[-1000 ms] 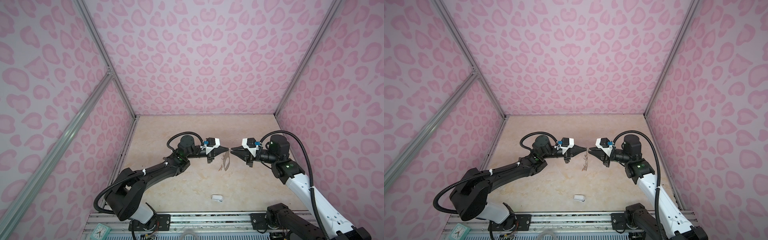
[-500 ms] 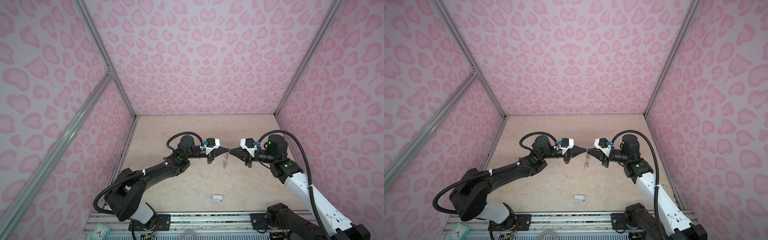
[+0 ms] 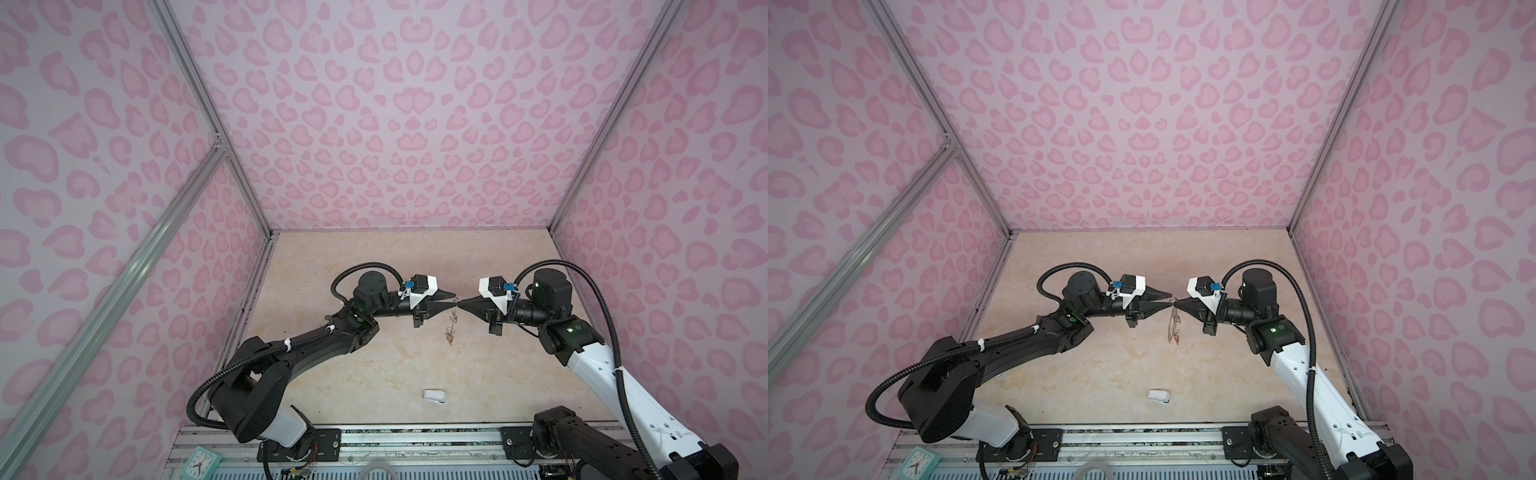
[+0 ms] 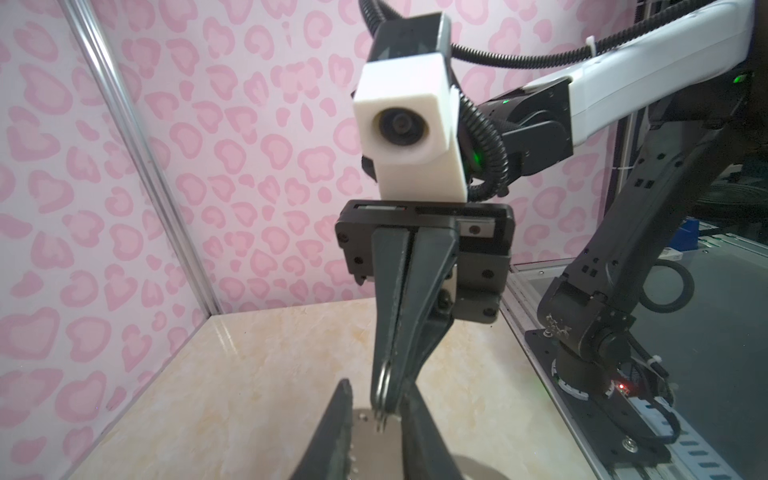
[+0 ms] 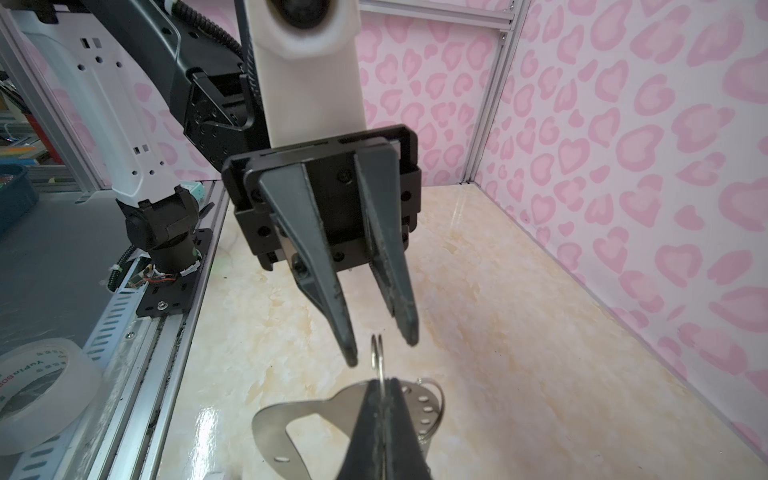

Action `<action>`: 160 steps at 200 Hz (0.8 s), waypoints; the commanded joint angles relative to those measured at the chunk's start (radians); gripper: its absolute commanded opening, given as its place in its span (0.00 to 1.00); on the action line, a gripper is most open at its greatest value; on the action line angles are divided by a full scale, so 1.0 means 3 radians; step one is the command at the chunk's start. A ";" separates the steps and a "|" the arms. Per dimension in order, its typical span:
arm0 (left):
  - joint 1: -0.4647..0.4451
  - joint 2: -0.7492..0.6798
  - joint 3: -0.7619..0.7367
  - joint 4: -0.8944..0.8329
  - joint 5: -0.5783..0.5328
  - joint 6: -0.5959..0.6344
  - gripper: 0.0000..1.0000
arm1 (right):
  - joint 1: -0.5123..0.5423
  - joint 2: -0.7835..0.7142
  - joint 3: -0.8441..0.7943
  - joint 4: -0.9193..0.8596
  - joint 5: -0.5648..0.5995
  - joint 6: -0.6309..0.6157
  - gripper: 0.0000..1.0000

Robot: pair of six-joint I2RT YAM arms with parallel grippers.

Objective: Put the keys on the keyring
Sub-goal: 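Open the left gripper and move it toward the blue-tagged key on the table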

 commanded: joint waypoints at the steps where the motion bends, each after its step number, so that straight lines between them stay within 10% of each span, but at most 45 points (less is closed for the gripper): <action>1: 0.0160 -0.0140 -0.0113 -0.0018 -0.0290 -0.0283 0.34 | 0.0001 0.0019 0.0015 -0.0128 0.0108 -0.0157 0.00; 37: 0.0516 -0.0450 -0.0299 -0.0627 -0.1157 -0.0954 0.50 | 0.0048 0.0090 -0.0060 -0.0032 0.0203 -0.0204 0.00; 83: 0.0765 -0.0815 -0.0034 -0.2934 -0.2628 -0.1323 0.48 | 0.0301 0.0283 -0.0107 -0.0042 0.0456 -0.0467 0.00; 160: 0.1603 -0.0885 -0.0245 -0.4299 -0.2848 -0.2027 0.54 | 0.0597 0.0448 -0.0186 0.0355 0.0389 -0.0307 0.00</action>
